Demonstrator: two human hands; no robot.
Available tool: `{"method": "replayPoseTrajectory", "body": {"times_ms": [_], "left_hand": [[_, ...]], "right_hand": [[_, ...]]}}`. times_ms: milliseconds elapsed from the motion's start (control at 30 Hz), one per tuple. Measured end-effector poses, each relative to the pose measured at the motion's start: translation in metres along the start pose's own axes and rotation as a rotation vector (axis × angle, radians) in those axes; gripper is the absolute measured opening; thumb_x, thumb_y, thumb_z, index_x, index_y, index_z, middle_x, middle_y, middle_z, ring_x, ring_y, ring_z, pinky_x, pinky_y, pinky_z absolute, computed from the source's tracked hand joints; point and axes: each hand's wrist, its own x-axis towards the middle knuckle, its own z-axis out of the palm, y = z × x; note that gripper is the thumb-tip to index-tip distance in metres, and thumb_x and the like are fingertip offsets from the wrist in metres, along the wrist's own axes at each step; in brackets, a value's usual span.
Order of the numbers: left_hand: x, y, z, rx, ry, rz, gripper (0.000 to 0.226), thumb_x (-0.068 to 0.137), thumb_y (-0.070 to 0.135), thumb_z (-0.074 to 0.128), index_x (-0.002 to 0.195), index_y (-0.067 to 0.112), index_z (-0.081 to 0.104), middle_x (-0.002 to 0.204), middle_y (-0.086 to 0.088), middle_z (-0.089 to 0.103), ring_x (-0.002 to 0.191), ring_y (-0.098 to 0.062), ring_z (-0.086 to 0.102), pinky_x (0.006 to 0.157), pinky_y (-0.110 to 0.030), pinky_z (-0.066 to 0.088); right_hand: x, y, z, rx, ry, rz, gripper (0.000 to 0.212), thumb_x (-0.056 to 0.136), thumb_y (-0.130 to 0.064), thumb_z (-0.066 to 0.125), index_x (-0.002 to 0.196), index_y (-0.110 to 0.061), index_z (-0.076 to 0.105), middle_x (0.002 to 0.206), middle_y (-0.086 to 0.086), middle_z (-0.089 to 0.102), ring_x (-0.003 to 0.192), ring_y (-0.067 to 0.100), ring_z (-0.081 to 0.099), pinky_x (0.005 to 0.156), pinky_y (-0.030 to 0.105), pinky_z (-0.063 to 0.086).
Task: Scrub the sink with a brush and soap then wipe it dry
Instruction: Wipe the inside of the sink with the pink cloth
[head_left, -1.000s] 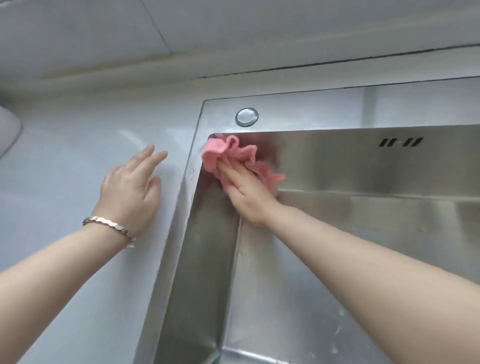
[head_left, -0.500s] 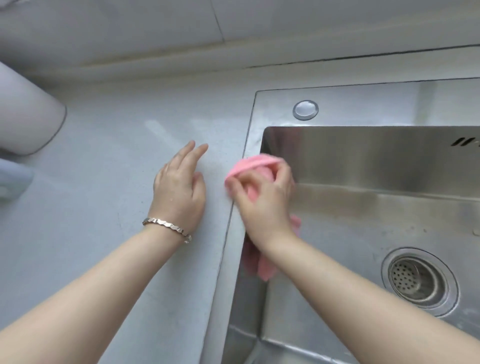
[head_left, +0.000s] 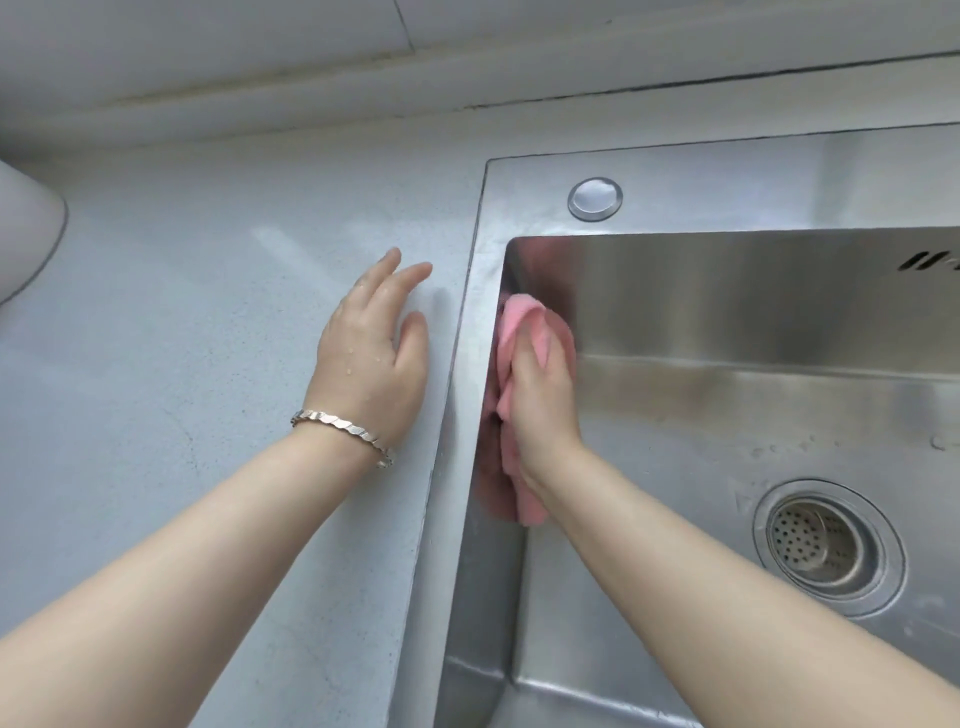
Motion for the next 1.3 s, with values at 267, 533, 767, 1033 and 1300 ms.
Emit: {"method": "replayPoseTrajectory", "body": {"times_ms": [267, 533, 767, 1033, 1300], "left_hand": [[0.001, -0.002, 0.012, 0.16, -0.029, 0.068, 0.045, 0.085, 0.031, 0.035, 0.126, 0.027, 0.055, 0.146, 0.001, 0.037, 0.138, -0.018, 0.027, 0.109, -0.026, 0.012], [-0.001, -0.003, 0.01, 0.247, -0.028, 0.106, 0.043, 0.088, 0.03, 0.036, 0.127, 0.027, 0.055, 0.145, 0.0, 0.039, 0.137, -0.022, 0.03, 0.107, -0.038, 0.021], [0.001, 0.002, 0.007, 0.276, -0.058, 0.076, 0.046, 0.085, 0.033, 0.034, 0.127, 0.028, 0.054, 0.146, 0.003, 0.037, 0.137, -0.021, 0.029, 0.106, -0.038, 0.023], [0.002, 0.003, -0.005, 0.068, -0.112, 0.02, 0.037, 0.092, 0.015, 0.042, 0.125, 0.025, 0.056, 0.148, 0.002, 0.034, 0.138, -0.015, 0.027, 0.109, -0.026, 0.017], [-0.044, -0.011, -0.062, -0.111, 0.107, -0.16, 0.043, 0.091, -0.002, 0.036, 0.128, 0.015, 0.052, 0.143, -0.002, 0.041, 0.133, -0.009, 0.034, 0.098, -0.001, 0.018]], "right_hand": [[0.027, 0.071, -0.023, -0.263, 0.025, 0.14, 0.051, 0.095, -0.052, 0.024, 0.139, -0.028, 0.036, 0.107, -0.001, 0.059, 0.113, 0.014, 0.052, 0.101, 0.019, 0.03], [-0.04, 0.05, -0.023, -0.114, -0.05, 0.23, 0.044, 0.102, -0.028, 0.032, 0.145, -0.033, 0.028, 0.146, -0.009, 0.033, 0.128, 0.006, 0.037, 0.093, 0.001, 0.022], [-0.029, 0.019, -0.002, -0.017, -0.117, 0.095, 0.049, 0.081, -0.06, 0.047, 0.129, -0.051, 0.043, 0.128, -0.009, 0.056, 0.116, 0.011, 0.054, 0.103, 0.041, 0.04], [-0.182, 0.037, -0.012, -0.498, -0.44, -0.088, 0.064, 0.084, -0.041, 0.05, 0.102, -0.088, 0.01, 0.131, -0.044, -0.027, 0.125, -0.029, -0.007, 0.109, 0.015, 0.005], [-0.043, -0.034, 0.023, -0.483, -0.054, -0.306, 0.039, 0.092, -0.027, 0.056, 0.131, -0.03, 0.053, 0.146, 0.001, 0.026, 0.131, 0.011, 0.034, 0.103, 0.015, 0.021]]}}
